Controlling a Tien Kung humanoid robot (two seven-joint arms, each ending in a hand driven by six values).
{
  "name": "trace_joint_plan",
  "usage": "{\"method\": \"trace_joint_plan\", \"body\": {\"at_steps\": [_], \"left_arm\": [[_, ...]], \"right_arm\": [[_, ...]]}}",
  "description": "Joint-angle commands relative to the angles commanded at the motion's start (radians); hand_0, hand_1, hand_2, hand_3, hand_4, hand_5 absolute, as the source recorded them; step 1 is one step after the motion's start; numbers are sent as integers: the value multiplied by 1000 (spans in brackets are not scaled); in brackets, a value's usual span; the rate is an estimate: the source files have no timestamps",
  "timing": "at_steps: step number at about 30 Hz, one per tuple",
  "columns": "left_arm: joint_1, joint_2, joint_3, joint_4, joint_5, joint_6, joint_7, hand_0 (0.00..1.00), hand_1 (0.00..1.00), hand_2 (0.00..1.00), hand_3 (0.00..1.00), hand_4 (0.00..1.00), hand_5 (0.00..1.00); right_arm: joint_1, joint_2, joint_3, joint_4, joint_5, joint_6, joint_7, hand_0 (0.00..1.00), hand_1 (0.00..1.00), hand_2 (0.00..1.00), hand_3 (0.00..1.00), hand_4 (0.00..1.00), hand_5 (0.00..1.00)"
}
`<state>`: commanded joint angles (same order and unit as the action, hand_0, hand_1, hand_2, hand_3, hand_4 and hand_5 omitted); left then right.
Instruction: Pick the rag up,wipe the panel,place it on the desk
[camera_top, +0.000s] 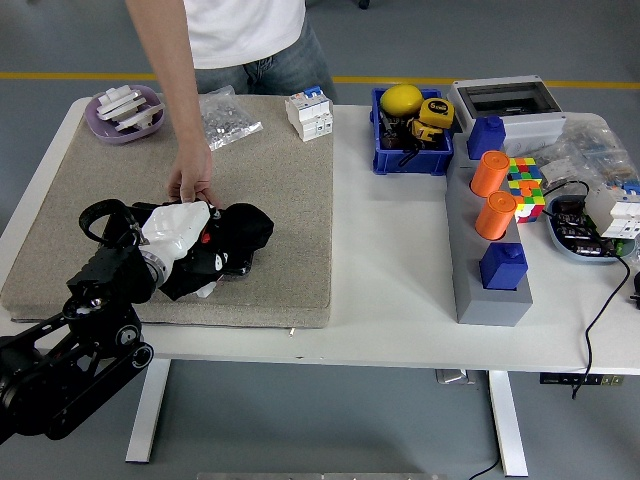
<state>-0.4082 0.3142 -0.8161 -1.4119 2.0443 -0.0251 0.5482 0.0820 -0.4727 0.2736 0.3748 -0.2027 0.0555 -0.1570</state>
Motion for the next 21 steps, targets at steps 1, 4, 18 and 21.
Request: {"method": "trace_joint_plan", "body": {"at_steps": [1,4,18,21], "left_arm": [[-2,-4,5,-2,0,0,1,236,266,532,465,126,2],[-6,-12,16,-6,-3,0,3,236,267,532,465,125,2],[4,2,-30,21,12,2,9,238,266,529,465,121,2],[9,8,-47,30,14,4,8,236,265,528,464,121,2]], "right_arm": [[0,0,-1,0,1,0,0,762,647,690,731,998,647],[1,0,-2,0,1,0,-1,762,648,690,732,998,647],[2,1,2,2,-2,0,-1,762,649,690,732,998,646],[2,0,3,2,-3,1,-1,763,648,690,732,998,646]]}}
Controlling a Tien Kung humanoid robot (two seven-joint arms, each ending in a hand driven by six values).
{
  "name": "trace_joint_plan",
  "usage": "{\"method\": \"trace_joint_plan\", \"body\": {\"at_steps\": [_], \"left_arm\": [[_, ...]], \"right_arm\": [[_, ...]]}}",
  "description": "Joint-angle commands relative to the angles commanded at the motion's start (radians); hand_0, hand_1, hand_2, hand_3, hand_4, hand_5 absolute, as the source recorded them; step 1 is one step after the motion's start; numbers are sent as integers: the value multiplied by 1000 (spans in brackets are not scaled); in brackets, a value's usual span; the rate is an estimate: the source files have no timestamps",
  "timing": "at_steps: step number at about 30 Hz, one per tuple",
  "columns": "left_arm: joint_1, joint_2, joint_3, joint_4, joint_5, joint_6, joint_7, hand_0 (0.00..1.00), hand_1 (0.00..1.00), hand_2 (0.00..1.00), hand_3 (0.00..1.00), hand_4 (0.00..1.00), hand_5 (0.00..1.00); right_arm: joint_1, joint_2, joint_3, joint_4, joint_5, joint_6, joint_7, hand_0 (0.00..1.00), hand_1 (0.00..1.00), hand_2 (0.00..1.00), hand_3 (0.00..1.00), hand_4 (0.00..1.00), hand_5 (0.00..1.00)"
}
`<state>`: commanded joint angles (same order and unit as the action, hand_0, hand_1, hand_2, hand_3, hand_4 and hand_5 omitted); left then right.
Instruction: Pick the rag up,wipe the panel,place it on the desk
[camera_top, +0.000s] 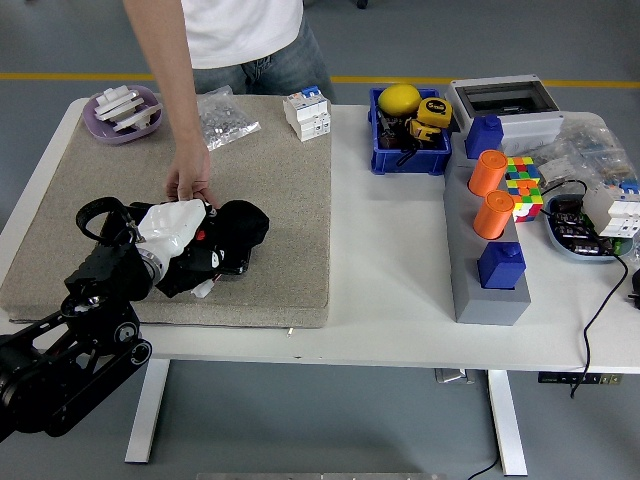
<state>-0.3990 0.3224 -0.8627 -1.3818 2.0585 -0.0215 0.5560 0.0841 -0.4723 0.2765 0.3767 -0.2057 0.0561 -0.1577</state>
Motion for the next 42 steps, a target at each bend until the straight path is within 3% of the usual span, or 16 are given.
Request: {"method": "trace_joint_plan", "body": {"at_steps": [20,32,42], "left_arm": [[64,45,-184,64,34,4,-6,236,265,528,465,124,2],[66,84,-261,121,47,-1,-4,236,265,527,466,125,2],[67,98,-305,178,50,3,-7,236,266,527,467,127,2]], "right_arm": [[-4,2,11,0,-7,0,2,762,648,690,732,998,646],[-3,1,11,1,-8,-1,2,761,648,691,731,998,646],[-4,2,13,2,-10,-2,2,762,648,691,731,998,646]]}}
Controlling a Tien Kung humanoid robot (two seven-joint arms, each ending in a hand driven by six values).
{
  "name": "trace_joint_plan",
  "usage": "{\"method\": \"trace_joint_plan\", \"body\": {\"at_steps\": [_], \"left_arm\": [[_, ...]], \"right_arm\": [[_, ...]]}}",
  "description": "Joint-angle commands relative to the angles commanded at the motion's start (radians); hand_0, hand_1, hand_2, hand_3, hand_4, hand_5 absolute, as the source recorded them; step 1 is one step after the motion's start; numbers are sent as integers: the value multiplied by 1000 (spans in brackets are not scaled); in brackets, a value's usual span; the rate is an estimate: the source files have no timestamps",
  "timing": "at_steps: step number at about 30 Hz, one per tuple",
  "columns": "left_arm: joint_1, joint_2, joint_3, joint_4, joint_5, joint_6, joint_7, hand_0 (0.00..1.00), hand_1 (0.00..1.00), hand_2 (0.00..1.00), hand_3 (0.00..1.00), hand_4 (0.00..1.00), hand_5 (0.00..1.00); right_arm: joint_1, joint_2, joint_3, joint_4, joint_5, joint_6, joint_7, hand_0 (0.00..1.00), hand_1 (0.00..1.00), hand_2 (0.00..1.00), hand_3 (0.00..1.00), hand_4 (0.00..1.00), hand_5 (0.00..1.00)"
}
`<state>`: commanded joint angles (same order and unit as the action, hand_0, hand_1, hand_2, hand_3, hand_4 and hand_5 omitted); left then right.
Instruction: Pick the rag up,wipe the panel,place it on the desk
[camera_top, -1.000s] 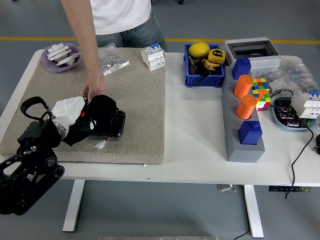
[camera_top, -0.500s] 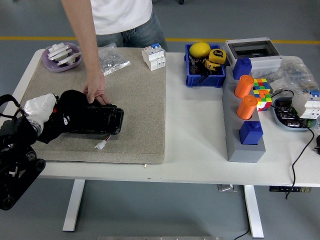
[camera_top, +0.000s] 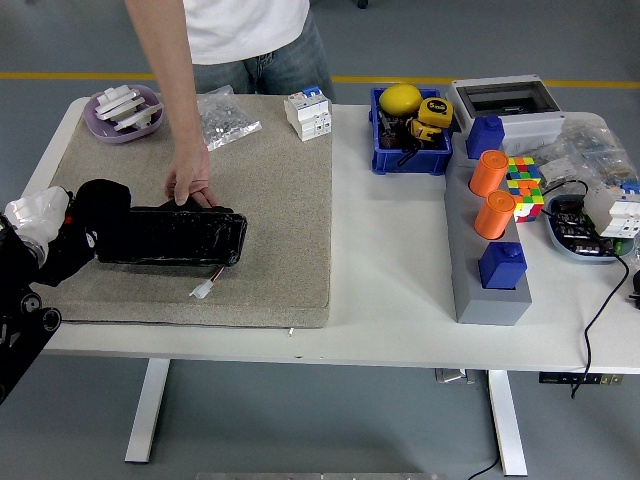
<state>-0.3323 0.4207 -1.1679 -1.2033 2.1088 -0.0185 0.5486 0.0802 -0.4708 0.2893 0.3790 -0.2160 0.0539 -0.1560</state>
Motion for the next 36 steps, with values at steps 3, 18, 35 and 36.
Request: {"method": "trace_joint_plan", "body": {"at_steps": [3,18,35,36], "left_arm": [[-1,2,-9,13,3,0,0,236,266,527,468,132,2],[-33,22,-21,126,-31,82,-74,236,268,527,471,146,2],[-64,55,34,309,-159,86,-309,624,717,600,561,584,16],[-64,54,31,311,-156,81,-305,624,717,600,561,584,16]], "right_arm": [[1,0,0,0,-1,0,0,760,648,691,731,998,647],[4,3,0,3,-4,1,-2,762,648,691,731,998,647],[6,3,0,3,-3,1,-3,760,648,691,731,998,651],[6,3,0,3,-3,1,-4,760,648,691,731,998,651]]}}
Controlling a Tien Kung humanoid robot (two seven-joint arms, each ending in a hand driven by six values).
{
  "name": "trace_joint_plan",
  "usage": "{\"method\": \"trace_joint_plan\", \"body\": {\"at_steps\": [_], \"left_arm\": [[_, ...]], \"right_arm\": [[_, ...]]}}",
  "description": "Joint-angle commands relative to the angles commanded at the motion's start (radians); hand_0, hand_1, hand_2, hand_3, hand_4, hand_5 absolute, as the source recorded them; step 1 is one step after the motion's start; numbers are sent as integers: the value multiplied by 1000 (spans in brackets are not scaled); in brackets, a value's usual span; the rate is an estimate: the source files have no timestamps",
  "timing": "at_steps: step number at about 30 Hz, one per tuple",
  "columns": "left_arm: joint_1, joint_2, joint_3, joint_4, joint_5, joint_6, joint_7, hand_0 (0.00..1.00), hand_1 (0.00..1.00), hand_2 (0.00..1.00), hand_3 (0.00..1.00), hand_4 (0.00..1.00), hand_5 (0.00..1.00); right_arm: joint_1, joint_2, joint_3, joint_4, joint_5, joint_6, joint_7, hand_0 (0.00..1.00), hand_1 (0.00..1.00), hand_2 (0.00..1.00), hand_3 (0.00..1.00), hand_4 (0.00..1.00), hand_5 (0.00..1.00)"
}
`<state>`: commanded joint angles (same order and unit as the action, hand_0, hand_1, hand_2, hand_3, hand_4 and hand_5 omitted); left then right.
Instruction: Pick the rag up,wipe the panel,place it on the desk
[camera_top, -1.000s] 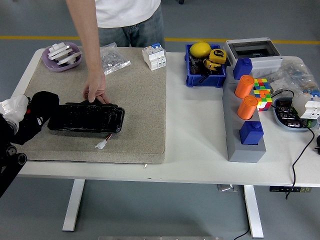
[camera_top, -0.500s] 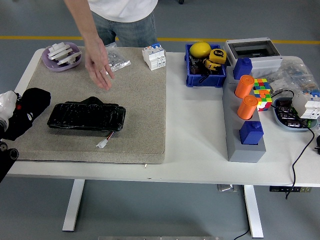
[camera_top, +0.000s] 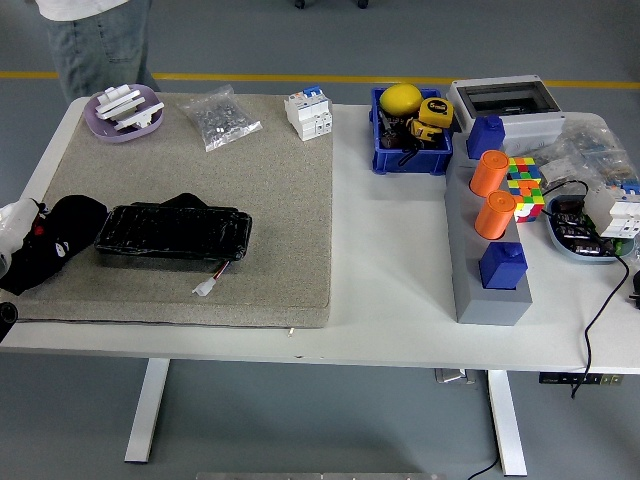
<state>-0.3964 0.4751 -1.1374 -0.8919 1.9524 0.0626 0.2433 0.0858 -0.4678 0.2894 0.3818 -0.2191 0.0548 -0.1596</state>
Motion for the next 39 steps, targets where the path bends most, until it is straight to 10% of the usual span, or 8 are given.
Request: {"method": "trace_joint_plan", "body": {"at_steps": [1,6,7,13,39], "left_arm": [[0,0,-4,1,6,-7,7,743,822,794,618,714,51],[10,6,-25,-24,35,-52,35,743,822,794,618,714,51],[12,8,-30,-32,38,-62,39,797,890,868,818,909,197],[20,16,-46,-70,40,-88,46,815,899,883,834,984,261],[86,44,-186,-202,3,-130,54,831,909,893,848,998,368]], "right_arm": [[0,0,0,0,0,0,0,759,648,691,731,998,652],[-1,1,1,0,0,0,-1,759,648,691,731,998,652],[-1,1,1,0,-1,-1,-1,760,648,691,731,998,651],[-1,0,2,-1,-1,-1,-1,760,648,691,731,998,652],[4,-3,-14,-2,1,-1,-5,758,647,691,733,998,650]]}}
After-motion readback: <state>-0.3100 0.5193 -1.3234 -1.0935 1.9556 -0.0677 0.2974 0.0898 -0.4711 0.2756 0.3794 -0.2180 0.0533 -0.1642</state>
